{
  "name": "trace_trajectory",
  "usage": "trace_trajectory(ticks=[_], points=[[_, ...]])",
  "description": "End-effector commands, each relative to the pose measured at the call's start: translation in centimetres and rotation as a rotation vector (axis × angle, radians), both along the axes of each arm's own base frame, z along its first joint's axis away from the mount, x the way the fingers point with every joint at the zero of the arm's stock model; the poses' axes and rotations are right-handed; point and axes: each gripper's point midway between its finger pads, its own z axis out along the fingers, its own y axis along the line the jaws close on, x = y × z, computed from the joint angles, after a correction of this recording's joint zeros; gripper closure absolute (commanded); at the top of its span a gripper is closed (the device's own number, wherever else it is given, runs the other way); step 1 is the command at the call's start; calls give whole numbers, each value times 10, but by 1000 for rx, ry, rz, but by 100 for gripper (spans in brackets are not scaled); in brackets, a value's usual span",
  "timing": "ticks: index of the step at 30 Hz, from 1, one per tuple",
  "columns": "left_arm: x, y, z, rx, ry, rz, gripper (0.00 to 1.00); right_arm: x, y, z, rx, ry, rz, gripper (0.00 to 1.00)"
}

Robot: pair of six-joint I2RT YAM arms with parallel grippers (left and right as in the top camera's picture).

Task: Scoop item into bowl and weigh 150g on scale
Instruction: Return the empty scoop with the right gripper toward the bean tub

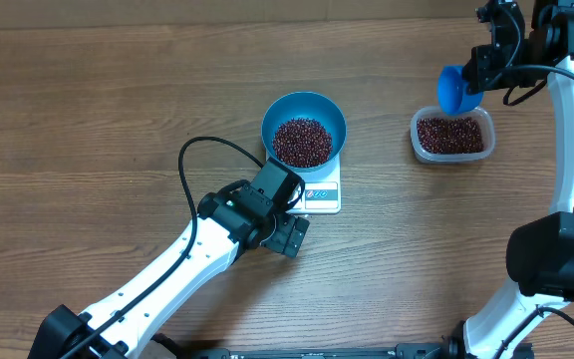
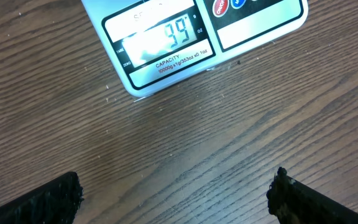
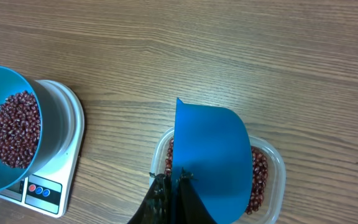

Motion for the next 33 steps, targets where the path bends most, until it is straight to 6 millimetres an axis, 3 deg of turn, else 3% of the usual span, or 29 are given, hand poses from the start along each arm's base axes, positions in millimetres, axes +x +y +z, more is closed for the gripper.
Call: trace_trajectory(ticks=[1,18,33], points=[[1,0,0,7,-6,-10,1,4,1,17,-2,-52,0,96],[1,0,0,7,-6,-10,1,7,1,11,1,-41,1,96],[1,0,0,7,-6,-10,0,23,43,35,233,-158,138,96]])
